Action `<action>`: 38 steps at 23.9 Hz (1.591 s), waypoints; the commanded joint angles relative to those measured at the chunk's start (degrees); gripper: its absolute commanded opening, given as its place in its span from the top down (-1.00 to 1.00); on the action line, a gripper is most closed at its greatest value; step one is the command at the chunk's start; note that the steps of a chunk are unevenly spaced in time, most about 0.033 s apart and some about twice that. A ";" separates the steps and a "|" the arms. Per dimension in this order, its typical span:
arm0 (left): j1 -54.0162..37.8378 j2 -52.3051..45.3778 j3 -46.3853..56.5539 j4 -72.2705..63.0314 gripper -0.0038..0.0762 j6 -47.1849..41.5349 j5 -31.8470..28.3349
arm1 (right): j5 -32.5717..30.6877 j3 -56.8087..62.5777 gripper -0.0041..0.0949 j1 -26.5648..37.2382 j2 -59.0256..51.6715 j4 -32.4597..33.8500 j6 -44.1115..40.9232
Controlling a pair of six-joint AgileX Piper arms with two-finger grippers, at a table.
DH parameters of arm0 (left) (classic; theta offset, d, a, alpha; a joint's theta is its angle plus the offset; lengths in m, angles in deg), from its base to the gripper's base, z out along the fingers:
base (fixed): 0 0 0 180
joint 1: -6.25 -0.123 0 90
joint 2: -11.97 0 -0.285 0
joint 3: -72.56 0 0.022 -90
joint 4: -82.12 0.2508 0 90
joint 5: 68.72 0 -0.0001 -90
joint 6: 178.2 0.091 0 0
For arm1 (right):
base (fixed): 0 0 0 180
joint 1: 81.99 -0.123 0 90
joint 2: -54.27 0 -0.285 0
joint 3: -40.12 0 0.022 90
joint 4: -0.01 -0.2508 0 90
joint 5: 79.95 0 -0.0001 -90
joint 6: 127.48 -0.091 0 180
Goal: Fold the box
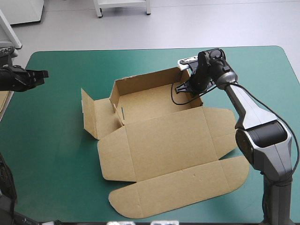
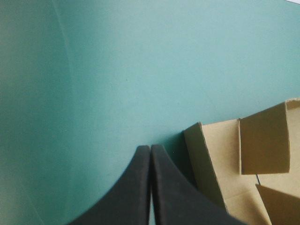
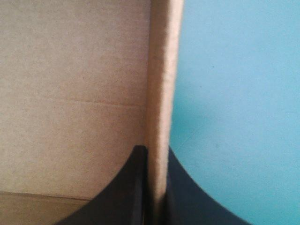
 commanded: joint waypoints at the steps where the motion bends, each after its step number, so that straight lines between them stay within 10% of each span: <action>1: 0.10 -1.87 -1.64 -2.60 0.92 0.00 -1.66 | -0.96 -2.06 0.93 1.00 -4.54 1.07 1.37; 7: 0.10 -0.09 -1.64 -2.61 0.92 0.00 -1.29 | -0.96 -2.26 0.93 7.76 -8.99 -2.95 2.71; 14: 0.10 4.40 -1.53 -11.53 0.92 3.31 0.58 | -0.96 -2.26 0.93 26.19 -19.50 -27.75 9.92; 22: 1.35 9.14 -1.53 -27.91 0.92 10.60 5.25 | -0.96 -2.40 0.93 28.29 -25.63 -40.36 13.37; 38: 16.68 10.99 -1.64 -35.21 0.92 13.39 4.05 | -0.96 -2.40 0.92 18.35 -25.26 -33.98 12.34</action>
